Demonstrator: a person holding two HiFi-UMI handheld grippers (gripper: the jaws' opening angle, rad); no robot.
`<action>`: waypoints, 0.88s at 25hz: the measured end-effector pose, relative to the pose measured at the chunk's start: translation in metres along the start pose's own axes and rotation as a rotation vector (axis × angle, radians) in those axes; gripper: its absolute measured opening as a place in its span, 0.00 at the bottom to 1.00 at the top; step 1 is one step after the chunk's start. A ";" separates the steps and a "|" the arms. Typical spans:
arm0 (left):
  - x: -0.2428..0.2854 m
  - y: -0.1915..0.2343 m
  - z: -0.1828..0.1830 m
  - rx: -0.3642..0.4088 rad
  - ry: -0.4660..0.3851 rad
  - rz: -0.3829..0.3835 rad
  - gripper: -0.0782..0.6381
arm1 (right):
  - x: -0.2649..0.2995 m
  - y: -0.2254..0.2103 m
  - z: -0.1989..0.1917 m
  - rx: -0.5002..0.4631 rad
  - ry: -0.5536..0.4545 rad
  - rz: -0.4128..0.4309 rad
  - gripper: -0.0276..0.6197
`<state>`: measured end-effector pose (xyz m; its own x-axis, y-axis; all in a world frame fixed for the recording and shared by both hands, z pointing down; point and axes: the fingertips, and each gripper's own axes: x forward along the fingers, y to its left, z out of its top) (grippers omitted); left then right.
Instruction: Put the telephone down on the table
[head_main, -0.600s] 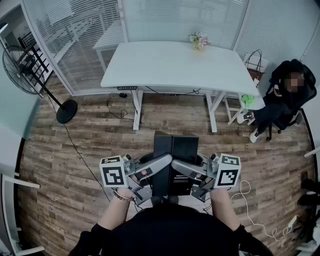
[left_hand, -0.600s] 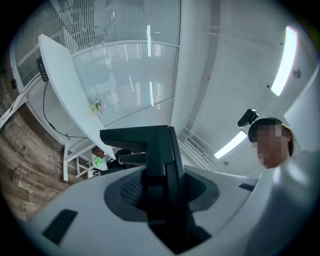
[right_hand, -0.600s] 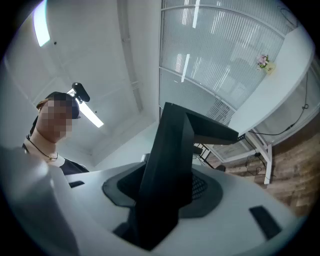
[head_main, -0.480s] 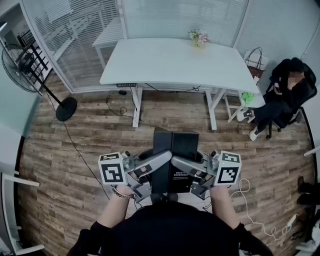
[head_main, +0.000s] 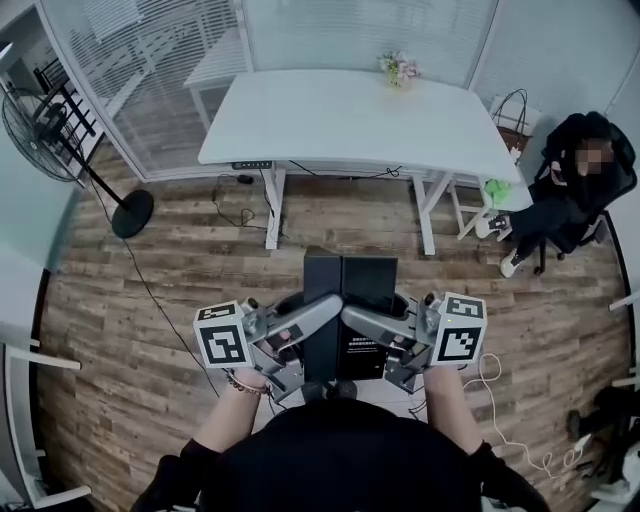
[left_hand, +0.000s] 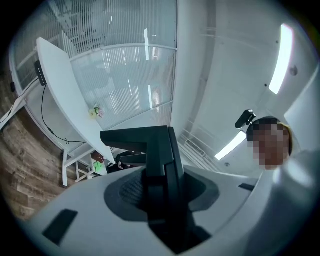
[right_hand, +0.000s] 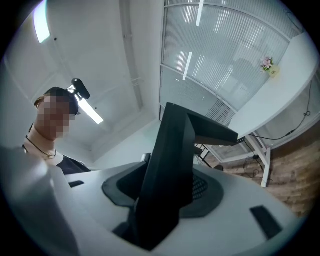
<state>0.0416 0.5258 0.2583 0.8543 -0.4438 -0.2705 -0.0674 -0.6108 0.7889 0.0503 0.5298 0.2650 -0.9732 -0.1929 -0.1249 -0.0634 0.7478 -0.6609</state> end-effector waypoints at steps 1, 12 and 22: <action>-0.001 0.001 0.001 0.000 -0.003 0.003 0.36 | 0.001 -0.001 0.000 0.000 0.003 -0.004 0.36; -0.027 0.011 0.018 0.015 -0.022 -0.001 0.36 | 0.028 -0.010 -0.008 0.042 -0.010 -0.058 0.37; -0.058 0.022 0.018 0.006 0.007 -0.008 0.36 | 0.049 -0.017 -0.031 0.102 -0.078 -0.082 0.34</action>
<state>-0.0183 0.5264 0.2815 0.8582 -0.4347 -0.2730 -0.0638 -0.6181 0.7835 -0.0033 0.5271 0.2929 -0.9453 -0.3025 -0.1223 -0.1153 0.6601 -0.7422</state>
